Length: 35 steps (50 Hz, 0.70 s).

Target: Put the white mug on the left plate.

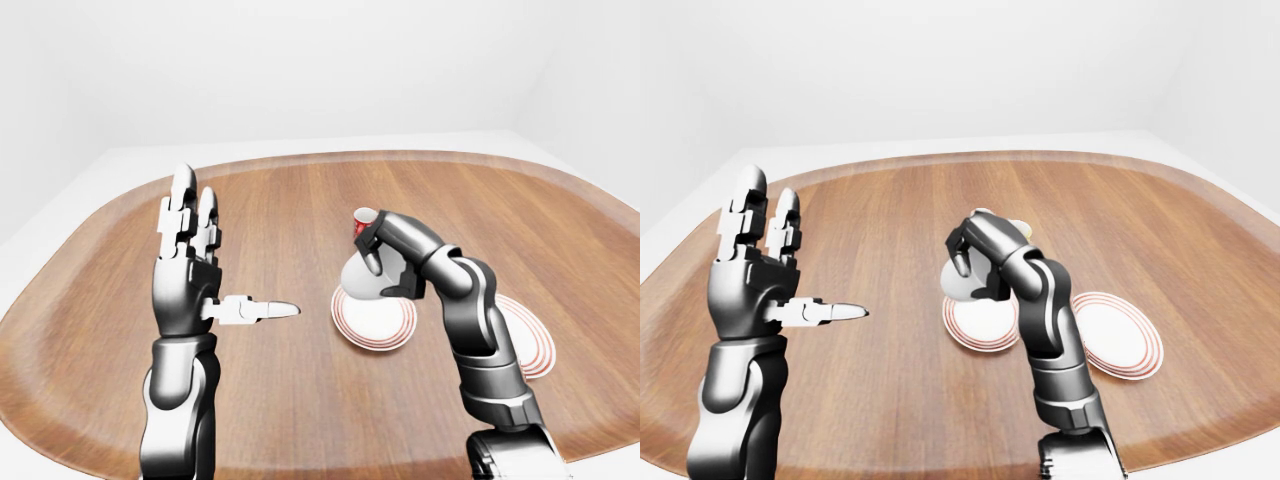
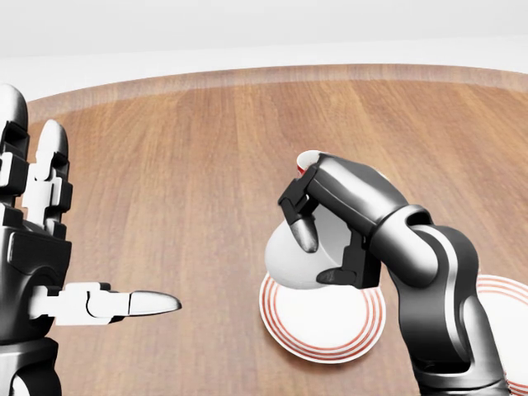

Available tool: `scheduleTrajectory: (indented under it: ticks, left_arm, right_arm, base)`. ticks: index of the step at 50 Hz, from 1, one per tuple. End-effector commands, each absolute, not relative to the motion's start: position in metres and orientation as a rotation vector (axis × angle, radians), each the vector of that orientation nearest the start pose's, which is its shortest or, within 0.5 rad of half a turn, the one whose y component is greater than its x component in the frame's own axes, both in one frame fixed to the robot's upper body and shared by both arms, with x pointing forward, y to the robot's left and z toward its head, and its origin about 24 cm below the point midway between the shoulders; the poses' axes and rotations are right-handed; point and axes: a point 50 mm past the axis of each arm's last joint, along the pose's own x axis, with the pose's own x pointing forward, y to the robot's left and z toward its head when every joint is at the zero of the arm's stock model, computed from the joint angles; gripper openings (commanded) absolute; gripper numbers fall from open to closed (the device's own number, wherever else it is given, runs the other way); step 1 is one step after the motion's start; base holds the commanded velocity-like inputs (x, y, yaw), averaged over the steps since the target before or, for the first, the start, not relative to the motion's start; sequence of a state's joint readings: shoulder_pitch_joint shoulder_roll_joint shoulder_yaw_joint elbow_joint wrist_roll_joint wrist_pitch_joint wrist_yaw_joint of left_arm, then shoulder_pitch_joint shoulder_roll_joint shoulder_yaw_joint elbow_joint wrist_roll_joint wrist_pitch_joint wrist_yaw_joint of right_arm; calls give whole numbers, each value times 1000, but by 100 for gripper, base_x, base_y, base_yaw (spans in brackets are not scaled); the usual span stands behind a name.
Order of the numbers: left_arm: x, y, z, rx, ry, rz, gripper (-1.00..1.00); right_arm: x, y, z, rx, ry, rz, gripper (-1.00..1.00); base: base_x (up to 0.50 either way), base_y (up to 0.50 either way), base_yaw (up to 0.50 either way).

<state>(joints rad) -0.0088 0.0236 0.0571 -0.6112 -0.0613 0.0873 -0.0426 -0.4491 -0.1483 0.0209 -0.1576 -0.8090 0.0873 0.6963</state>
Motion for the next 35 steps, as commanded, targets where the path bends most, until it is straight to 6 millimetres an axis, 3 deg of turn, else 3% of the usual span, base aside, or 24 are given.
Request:
scheduleTrajectory:
  ticks: [1,20,23,29,35]
  left_arm:
    - [222,159,171,-9,-528,-17,100]
    - [221,160,176,-12,-553,-16,100]
    - [221,161,176,-11,-548,-12,100]
    - [221,161,178,-12,-559,-12,100]
    - [222,161,176,-13,-549,-12,100]
  right_arm:
    - [360,-153,165,-1101,-10,378,-100]
    - [385,-171,97,-1203,208,198,-100]
    - [383,-167,80,-1200,250,209,-100]
    - [384,-158,65,-1223,269,238,-100]
    - [383,-135,52,-1308,249,326,-100]
  base:
    - [0,0,0]
    - [0,0,0]
    - [0,0,0]
    - [0,0,0]
    - [0,0,0]
